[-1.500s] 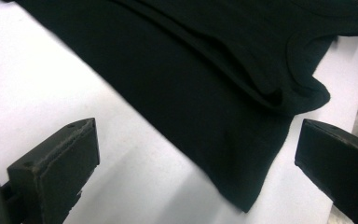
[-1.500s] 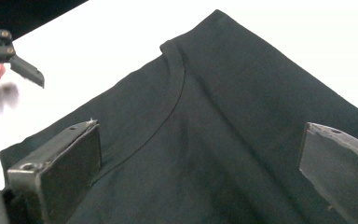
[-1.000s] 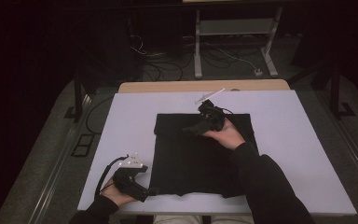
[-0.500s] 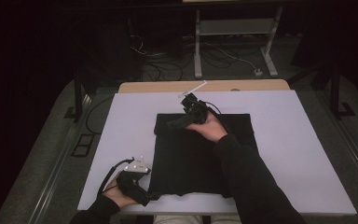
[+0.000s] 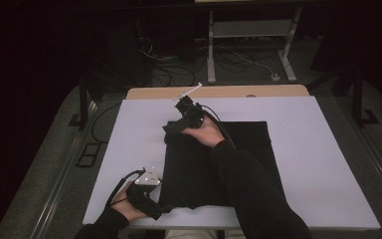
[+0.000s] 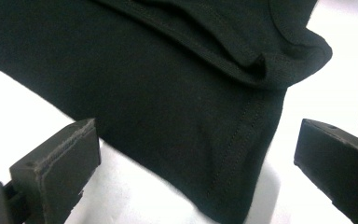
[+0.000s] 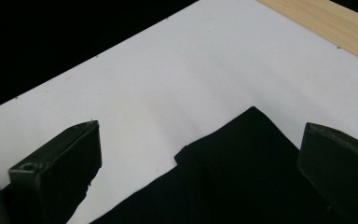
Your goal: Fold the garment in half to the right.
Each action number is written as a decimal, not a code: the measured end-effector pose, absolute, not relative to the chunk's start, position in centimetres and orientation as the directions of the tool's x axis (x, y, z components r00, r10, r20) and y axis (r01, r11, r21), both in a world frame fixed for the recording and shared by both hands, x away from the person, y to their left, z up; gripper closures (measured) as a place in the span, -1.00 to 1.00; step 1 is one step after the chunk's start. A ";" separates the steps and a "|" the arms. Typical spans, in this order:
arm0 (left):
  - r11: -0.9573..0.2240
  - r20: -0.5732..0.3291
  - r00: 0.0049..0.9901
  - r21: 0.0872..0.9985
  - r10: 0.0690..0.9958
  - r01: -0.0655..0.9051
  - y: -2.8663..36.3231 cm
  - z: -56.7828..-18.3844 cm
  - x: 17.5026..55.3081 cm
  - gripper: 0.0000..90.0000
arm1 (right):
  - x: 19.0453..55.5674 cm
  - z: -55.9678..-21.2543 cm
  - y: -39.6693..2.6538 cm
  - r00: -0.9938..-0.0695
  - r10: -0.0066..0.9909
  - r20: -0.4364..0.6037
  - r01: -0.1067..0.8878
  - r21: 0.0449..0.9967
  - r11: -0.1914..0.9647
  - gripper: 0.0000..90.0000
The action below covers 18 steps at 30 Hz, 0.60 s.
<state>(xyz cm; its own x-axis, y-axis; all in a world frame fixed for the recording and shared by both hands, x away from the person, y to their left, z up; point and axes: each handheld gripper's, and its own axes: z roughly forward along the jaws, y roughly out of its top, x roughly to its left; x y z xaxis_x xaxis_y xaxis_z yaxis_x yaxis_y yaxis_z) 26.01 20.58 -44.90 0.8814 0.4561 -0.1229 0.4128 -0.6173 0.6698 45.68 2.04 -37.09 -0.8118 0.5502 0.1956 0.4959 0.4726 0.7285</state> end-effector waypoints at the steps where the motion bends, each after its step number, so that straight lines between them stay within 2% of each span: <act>1: -0.622 -0.117 0.885 0.670 0.451 0.405 20.5 -44.9 26.0 -1.00 | 45.8 -37.2 2.3 -0.812 0.551 0.191 0.494 0.728 0.475 -1.00; 18: -0.629 -0.096 0.895 0.679 0.436 0.379 20.4 -44.8 26.1 -0.85 | 48.4 -39.2 4.2 -0.795 0.578 0.185 0.514 0.712 0.479 -1.00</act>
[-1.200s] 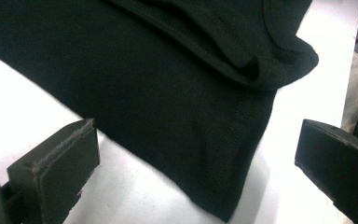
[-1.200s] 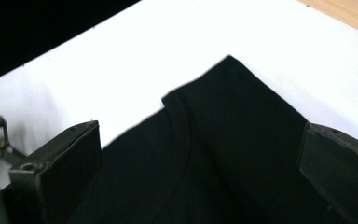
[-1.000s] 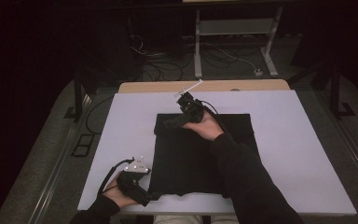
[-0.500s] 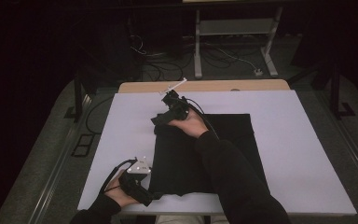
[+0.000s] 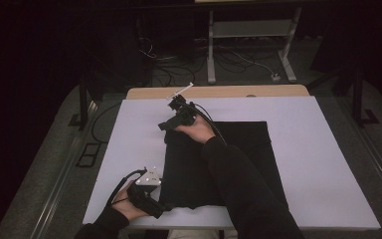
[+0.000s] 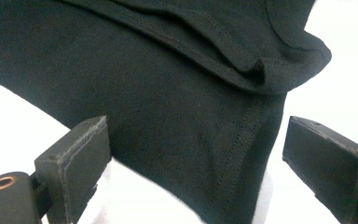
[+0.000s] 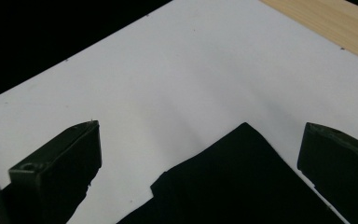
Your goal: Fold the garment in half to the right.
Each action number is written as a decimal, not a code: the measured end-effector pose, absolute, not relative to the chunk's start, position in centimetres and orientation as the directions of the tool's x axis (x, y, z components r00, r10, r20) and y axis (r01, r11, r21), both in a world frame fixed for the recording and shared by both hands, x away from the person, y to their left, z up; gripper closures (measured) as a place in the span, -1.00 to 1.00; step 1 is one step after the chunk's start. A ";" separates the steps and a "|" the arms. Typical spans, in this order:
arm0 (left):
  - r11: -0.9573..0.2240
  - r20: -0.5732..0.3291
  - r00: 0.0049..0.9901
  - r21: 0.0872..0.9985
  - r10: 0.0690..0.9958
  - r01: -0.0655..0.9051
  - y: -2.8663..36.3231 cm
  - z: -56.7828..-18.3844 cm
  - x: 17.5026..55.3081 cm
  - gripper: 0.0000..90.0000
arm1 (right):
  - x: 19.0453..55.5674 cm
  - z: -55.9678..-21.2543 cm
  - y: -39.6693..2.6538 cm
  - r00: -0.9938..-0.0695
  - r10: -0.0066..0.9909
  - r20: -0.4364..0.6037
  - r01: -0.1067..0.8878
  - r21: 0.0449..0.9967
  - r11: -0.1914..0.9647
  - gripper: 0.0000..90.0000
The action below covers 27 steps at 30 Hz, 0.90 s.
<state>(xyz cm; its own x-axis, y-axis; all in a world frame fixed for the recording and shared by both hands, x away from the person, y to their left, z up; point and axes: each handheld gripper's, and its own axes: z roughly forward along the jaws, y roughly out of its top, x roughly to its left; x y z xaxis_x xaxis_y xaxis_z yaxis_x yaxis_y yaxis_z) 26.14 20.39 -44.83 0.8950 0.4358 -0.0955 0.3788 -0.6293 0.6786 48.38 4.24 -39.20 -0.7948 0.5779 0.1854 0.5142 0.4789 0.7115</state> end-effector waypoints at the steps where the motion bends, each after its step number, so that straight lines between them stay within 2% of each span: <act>1: -0.631 -0.093 0.896 0.678 0.435 0.377 20.4 -44.8 26.1 -0.84 | 48.5 -39.4 4.3 -0.791 0.583 0.186 0.519 0.709 0.478 -1.00; 10: -0.645 -0.056 0.898 0.677 0.436 0.355 20.4 -44.7 26.0 -0.67 | 49.6 -41.3 5.0 -0.775 0.609 0.168 0.538 0.682 0.496 -1.00; 15: -0.629 -0.048 0.891 0.691 0.451 0.355 20.3 -44.7 25.9 -0.48 | 49.8 -42.2 5.6 -0.775 0.607 0.176 0.542 0.680 0.494 -0.99; 17: -0.628 -0.045 0.892 0.695 0.449 0.351 20.3 -44.7 25.8 -0.38 | 50.0 -42.5 5.7 -0.777 0.604 0.176 0.541 0.678 0.498 -0.88; 23: -0.622 -0.034 0.886 0.700 0.462 0.351 20.1 -44.5 25.9 -0.10 | 50.2 -43.0 6.2 -0.768 0.617 0.171 0.551 0.668 0.500 -0.86; 27: -0.633 -0.030 0.893 0.695 0.448 0.341 20.0 -44.4 26.0 0.09 | 50.3 -43.4 6.4 -0.765 0.622 0.165 0.553 0.663 0.504 -0.76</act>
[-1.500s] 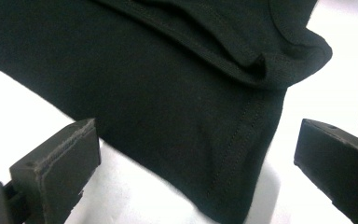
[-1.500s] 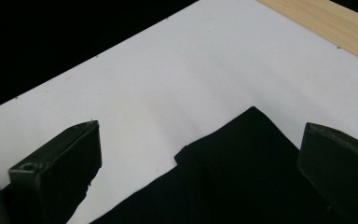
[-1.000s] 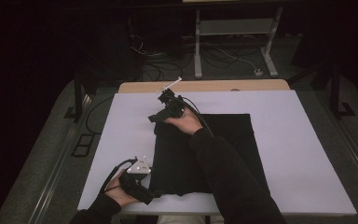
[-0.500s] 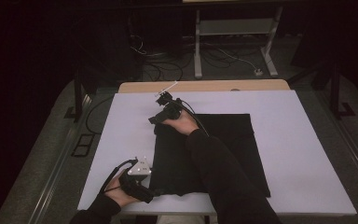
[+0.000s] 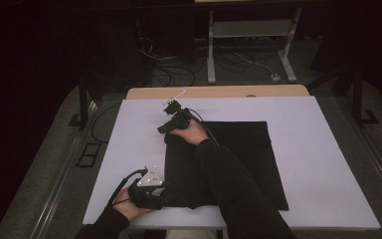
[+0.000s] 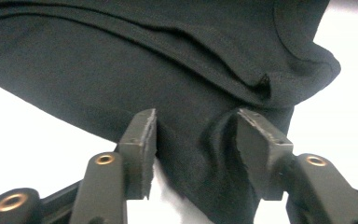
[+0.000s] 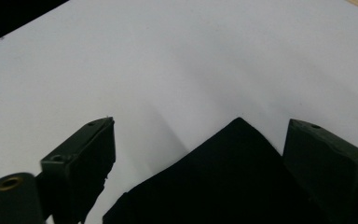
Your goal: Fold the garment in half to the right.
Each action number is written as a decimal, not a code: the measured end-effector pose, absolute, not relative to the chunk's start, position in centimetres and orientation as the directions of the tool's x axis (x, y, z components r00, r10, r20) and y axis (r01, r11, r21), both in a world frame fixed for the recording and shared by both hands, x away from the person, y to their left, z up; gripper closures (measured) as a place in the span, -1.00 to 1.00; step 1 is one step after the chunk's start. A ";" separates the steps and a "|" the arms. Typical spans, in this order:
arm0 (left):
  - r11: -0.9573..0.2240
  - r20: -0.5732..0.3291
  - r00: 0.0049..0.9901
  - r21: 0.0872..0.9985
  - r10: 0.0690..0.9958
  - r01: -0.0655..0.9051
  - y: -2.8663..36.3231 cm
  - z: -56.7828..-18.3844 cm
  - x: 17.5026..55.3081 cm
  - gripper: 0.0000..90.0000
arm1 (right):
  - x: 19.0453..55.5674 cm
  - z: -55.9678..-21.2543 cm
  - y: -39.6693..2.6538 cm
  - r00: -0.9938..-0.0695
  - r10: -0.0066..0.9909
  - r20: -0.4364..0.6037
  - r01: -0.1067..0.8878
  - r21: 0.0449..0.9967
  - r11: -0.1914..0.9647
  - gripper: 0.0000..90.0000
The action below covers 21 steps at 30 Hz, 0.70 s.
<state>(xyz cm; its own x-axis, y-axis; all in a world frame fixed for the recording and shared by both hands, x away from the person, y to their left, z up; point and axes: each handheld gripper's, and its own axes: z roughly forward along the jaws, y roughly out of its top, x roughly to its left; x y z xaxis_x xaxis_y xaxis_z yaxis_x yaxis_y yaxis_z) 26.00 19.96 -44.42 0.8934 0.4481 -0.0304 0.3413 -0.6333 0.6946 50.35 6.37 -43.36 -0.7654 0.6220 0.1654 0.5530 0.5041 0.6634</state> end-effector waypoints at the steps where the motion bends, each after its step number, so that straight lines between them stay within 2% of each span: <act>1: -0.634 -0.029 0.893 0.694 0.449 0.341 19.9 -44.4 26.0 0.14 | 50.4 -43.5 6.4 -0.762 0.625 0.169 0.557 0.662 0.501 -0.73; 5: -0.625 -0.021 0.889 0.703 0.458 0.339 19.7 -44.4 26.0 0.28 | 50.7 -43.8 6.5 -0.755 0.637 0.153 0.559 0.657 0.505 -0.68; 11: -0.626 -0.028 0.894 0.705 0.446 0.334 19.5 -44.2 26.3 0.45 | 51.0 -44.2 6.7 -0.740 0.658 0.140 0.566 0.658 0.497 -0.48; 21: -0.628 -0.041 0.904 0.705 0.426 0.328 19.1 -44.0 26.8 0.69 | 51.3 -44.4 6.5 -0.705 0.702 0.100 0.581 0.649 0.491 0.08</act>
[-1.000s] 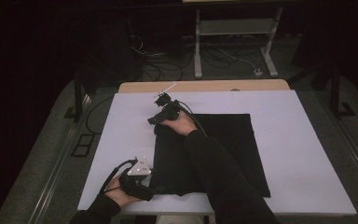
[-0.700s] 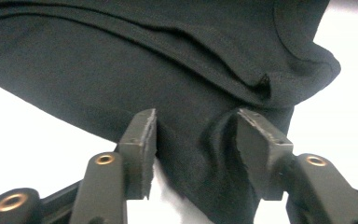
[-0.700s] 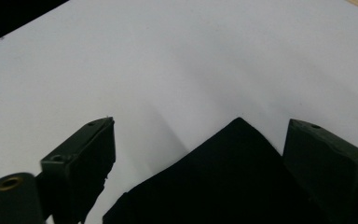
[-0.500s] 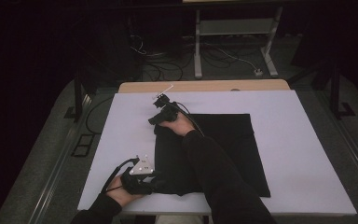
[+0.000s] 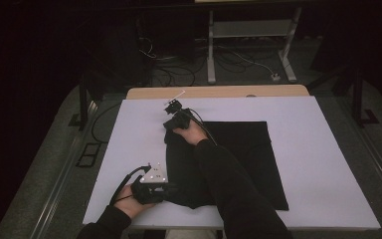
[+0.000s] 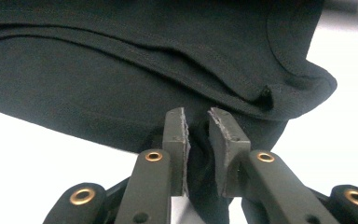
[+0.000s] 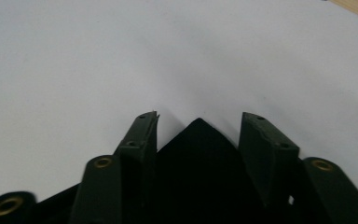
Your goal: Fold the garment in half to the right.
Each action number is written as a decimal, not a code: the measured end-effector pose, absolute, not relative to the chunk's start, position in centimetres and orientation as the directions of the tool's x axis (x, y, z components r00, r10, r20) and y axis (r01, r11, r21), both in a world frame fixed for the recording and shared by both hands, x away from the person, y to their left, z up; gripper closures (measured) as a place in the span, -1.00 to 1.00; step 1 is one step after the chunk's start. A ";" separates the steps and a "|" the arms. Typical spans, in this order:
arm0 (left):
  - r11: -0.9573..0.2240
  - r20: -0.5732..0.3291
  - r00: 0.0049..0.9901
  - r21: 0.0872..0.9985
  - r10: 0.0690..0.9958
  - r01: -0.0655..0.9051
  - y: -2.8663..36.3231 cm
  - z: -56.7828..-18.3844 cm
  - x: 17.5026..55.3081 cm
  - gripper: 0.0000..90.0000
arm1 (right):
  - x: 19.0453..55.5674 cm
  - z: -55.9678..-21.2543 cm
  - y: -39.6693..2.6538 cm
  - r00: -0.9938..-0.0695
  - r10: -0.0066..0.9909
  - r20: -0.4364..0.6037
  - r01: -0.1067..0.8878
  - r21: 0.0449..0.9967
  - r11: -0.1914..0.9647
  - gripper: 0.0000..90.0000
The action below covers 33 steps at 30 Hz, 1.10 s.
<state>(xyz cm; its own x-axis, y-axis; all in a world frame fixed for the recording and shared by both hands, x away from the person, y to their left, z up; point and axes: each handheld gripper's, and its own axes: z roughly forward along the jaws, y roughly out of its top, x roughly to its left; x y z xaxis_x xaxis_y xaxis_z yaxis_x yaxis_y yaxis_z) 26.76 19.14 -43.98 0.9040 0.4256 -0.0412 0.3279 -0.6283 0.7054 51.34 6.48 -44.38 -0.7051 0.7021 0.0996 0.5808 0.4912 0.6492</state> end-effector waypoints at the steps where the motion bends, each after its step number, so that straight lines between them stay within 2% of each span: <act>1: -0.628 -0.046 0.904 0.704 0.425 0.331 19.1 -44.0 26.8 0.70 | 51.4 -44.4 6.4 -0.705 0.702 0.104 0.583 0.648 0.489 0.10; 13: -0.629 -0.075 0.908 0.698 0.412 0.343 18.9 -43.7 27.4 0.82 | 51.7 -44.2 6.0 -0.714 0.692 0.108 0.582 0.642 0.500 0.83; 22: -0.617 -0.074 0.907 0.709 0.415 0.340 18.9 -43.2 27.3 0.85 | 51.4 -42.9 4.9 -0.723 0.673 0.155 0.595 0.636 0.492 0.88; 33: -0.558 -0.108 0.896 0.748 0.431 0.359 19.0 -42.6 27.1 0.87 | 49.8 -40.7 2.2 -0.735 0.650 0.193 0.578 0.679 0.453 0.88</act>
<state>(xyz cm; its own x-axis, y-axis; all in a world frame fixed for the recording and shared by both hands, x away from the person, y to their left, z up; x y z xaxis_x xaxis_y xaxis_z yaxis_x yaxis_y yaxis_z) 27.11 19.04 -42.58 0.8956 0.4314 -0.1083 0.3594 -0.5585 0.7476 49.84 2.19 -40.65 -0.7351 0.6501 0.1926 0.5782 0.4527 0.6788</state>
